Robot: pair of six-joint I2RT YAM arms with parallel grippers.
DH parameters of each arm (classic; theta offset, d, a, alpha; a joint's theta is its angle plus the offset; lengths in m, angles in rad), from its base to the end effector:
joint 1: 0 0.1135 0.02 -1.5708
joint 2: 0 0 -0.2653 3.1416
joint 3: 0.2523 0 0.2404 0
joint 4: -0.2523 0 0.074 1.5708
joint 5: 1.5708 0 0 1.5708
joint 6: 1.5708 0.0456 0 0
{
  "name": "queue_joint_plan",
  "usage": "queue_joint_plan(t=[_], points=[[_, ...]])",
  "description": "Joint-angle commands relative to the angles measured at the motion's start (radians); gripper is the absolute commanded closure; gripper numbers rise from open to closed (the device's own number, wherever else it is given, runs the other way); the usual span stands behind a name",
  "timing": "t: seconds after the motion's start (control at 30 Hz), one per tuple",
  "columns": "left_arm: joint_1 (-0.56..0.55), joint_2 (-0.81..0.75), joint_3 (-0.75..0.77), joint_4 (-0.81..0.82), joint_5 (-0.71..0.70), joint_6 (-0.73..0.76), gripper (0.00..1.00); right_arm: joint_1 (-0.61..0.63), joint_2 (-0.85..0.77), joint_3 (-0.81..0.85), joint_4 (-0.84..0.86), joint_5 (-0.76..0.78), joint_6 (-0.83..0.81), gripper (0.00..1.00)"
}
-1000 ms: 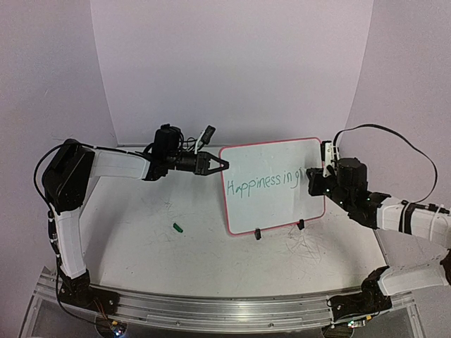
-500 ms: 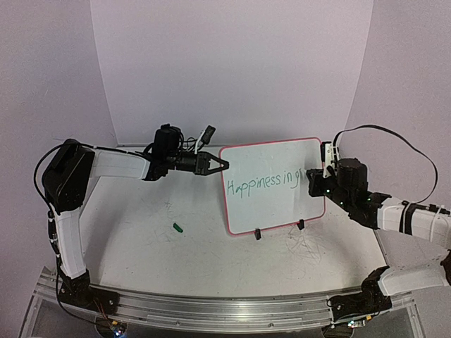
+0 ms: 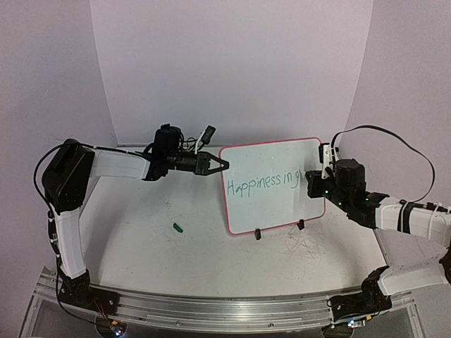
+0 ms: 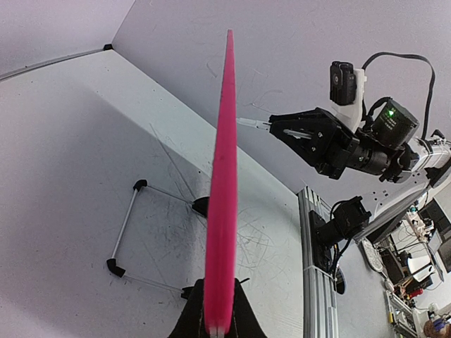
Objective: Write a sentence on the whiteboard
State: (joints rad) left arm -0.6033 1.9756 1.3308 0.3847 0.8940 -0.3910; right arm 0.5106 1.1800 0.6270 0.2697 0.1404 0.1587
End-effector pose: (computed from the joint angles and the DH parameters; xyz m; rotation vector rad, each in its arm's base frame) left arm 0.3469 -0.2822 0.2390 0.8878 1.7955 -1.4809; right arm 0.2325 0.1229 0.2543 -0.2292 1.8504 0.3352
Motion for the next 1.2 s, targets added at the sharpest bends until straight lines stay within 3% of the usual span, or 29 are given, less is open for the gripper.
queue_joint_plan(t=[0.0,1.17], points=[[-0.044,-0.024,-0.002,-0.043,0.022,0.026,1.00,-0.005,0.013,0.006,0.032,0.021,0.012,1.00],[-0.044,-0.020,0.002,-0.044,0.024,0.024,1.00,-0.006,-0.064,-0.013,-0.029,0.017,0.044,1.00]])
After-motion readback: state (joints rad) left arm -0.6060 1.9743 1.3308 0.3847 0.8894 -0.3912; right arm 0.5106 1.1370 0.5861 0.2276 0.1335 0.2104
